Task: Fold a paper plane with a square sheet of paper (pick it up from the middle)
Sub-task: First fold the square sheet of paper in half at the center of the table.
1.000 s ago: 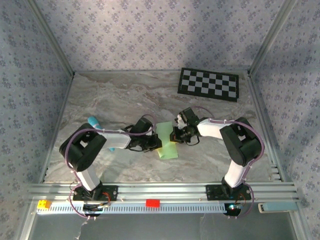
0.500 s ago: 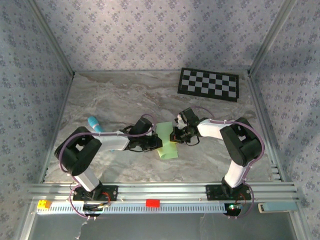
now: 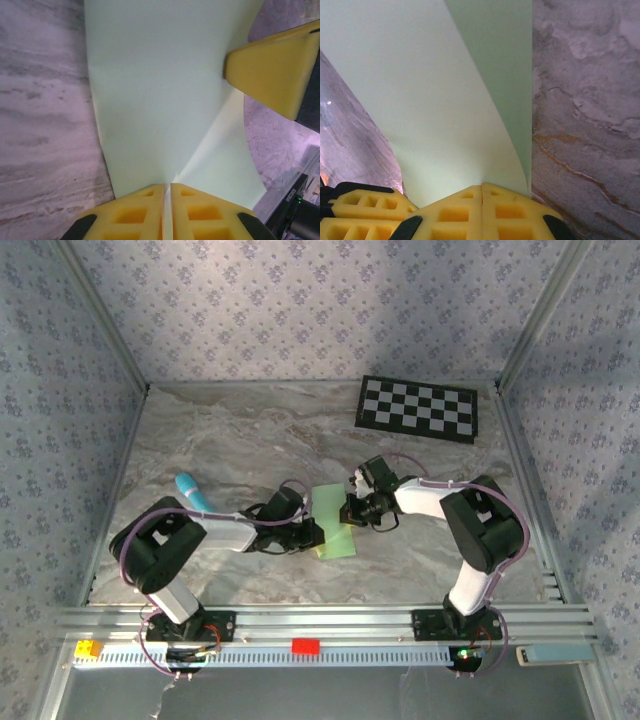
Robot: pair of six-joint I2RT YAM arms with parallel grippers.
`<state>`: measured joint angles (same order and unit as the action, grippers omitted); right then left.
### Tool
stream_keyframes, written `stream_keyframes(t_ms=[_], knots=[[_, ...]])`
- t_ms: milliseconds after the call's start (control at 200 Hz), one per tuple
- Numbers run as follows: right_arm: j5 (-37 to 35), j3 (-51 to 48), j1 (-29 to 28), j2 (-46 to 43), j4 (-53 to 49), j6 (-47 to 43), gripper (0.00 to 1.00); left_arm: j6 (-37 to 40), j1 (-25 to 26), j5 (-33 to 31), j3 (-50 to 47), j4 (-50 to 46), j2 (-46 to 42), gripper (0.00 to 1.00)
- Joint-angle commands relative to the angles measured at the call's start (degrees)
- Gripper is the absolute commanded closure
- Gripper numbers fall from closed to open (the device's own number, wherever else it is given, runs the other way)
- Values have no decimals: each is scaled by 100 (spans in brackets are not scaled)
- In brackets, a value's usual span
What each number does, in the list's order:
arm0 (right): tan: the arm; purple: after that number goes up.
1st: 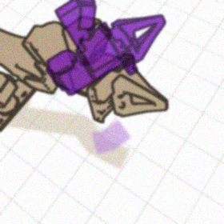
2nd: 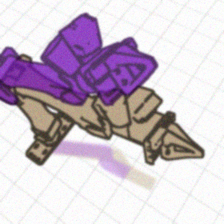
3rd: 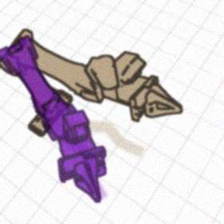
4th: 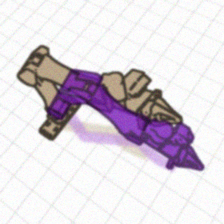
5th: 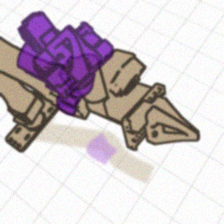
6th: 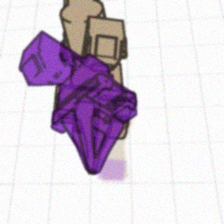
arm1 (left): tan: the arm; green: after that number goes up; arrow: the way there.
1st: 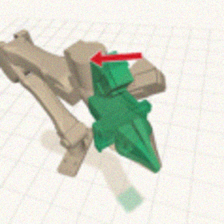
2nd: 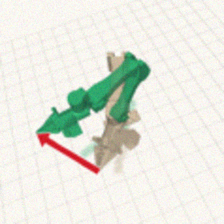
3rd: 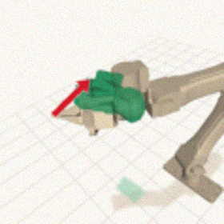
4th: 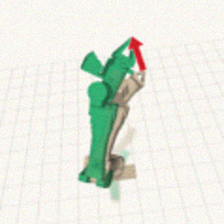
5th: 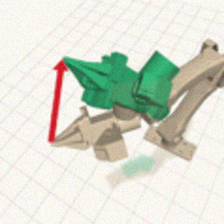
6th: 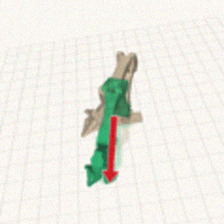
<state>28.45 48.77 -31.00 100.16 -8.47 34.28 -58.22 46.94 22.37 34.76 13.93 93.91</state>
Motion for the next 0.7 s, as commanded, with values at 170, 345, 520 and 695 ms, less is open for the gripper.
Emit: stream_keyframes(t_ms=[170,345,520,695], knots=[[-823,-334,-28,338,-726,26,100,72,92,-183,-118,-685,-620,85],[-814,-324,-28,346,-733,26,100,26,105,-59,-35,-335,-898,84],[-813,-299,-29,368,-735,6,100,2,114,270,16,-48,-511,84],[-826,-344,-29,355,-706,34,100,-181,155,271,-248,264,-47,88]])
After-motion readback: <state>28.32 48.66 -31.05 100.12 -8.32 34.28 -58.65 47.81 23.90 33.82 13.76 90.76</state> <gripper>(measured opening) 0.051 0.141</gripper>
